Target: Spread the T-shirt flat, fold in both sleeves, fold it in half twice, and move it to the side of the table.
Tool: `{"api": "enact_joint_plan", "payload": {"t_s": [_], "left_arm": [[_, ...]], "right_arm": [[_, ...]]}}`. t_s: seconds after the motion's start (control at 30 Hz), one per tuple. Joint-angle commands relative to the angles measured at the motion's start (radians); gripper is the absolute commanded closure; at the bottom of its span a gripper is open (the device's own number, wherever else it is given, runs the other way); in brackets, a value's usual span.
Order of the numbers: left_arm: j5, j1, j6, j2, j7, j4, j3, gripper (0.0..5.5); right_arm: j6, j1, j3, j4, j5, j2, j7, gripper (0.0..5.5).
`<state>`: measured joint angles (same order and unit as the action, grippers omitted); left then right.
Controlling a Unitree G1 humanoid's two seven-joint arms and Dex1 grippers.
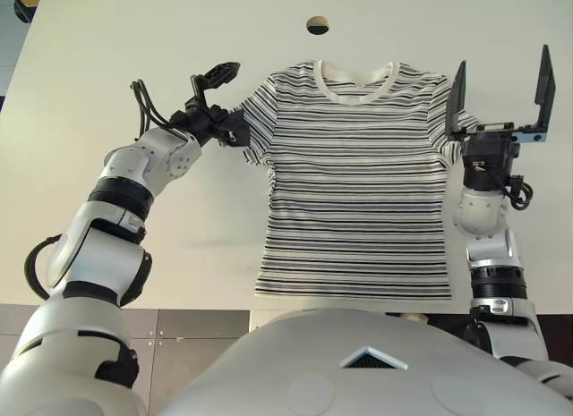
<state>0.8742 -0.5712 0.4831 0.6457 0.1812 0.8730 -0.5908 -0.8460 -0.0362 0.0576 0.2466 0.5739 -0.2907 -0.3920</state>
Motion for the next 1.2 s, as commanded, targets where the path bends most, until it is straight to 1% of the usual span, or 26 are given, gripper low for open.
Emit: {"api": "enact_joint_plan", "payload": {"t_s": [0.03,0.07,0.13,0.2,0.3,0.37,0.4,0.47,0.53,0.67,0.73,0.8,0.87,1.0,1.2], "left_arm": [[-0.023,0.040,0.000,-0.005,0.066,-0.029,0.034,0.38],[-0.033,0.039,0.010,-0.007,0.100,-0.052,0.049,0.38],[-0.066,0.044,0.019,-0.003,0.218,-0.139,0.121,0.38],[-0.089,0.069,-0.001,0.017,0.301,-0.238,0.202,0.38],[-0.077,0.123,-0.057,0.046,0.335,-0.344,0.265,0.38],[-0.069,0.167,-0.091,0.057,0.342,-0.396,0.294,0.38],[-0.072,0.188,-0.102,0.058,0.332,-0.415,0.303,0.38],[-0.087,0.224,-0.115,0.052,0.327,-0.433,0.322,0.38],[-0.108,0.235,-0.120,0.041,0.332,-0.425,0.342,0.38],[-0.128,0.212,-0.126,0.023,0.336,-0.330,0.352,0.38],[-0.118,0.206,-0.134,0.018,0.350,-0.287,0.346,0.38],[-0.115,0.207,-0.132,0.018,0.358,-0.265,0.347,0.38],[-0.118,0.204,-0.129,0.013,0.360,-0.255,0.345,0.38],[-0.117,0.193,-0.119,-0.010,0.359,-0.235,0.333,0.38],[-0.111,0.180,-0.113,-0.010,0.344,-0.206,0.317,0.38]], "right_arm": [[0.007,0.003,-0.002,0.006,-0.015,-0.014,-0.002,1.29],[0.008,0.002,-0.005,0.006,-0.014,-0.013,-0.002,1.29],[0.006,-0.003,-0.010,0.008,-0.012,-0.014,0.000,1.29],[0.005,-0.007,-0.014,0.011,-0.011,-0.016,0.001,1.29],[0.015,-0.007,-0.018,0.014,0.007,-0.026,0.000,1.29],[0.020,0.012,-0.050,-0.001,0.014,-0.051,0.056,1.29],[0.013,0.033,-0.090,-0.023,0.018,-0.075,0.115,1.29],[0.007,0.114,-0.214,-0.159,-0.031,-0.162,0.318,1.29],[0.030,0.167,-0.274,-0.315,-0.097,-0.241,0.470,1.29],[0.111,0.165,-0.303,-0.549,-0.220,-0.328,0.655,1.29],[0.144,0.144,-0.362,-0.594,-0.209,-0.347,0.752,1.29],[0.160,0.137,-0.431,-0.577,-0.156,-0.360,0.837,1.29],[0.163,0.136,-0.468,-0.509,-0.103,-0.380,0.883,1.29],[0.146,0.134,-0.523,-0.351,0.015,-0.389,0.892,1.29],[0.119,0.161,-0.576,-0.364,0.005,-0.412,0.926,1.29]]}}
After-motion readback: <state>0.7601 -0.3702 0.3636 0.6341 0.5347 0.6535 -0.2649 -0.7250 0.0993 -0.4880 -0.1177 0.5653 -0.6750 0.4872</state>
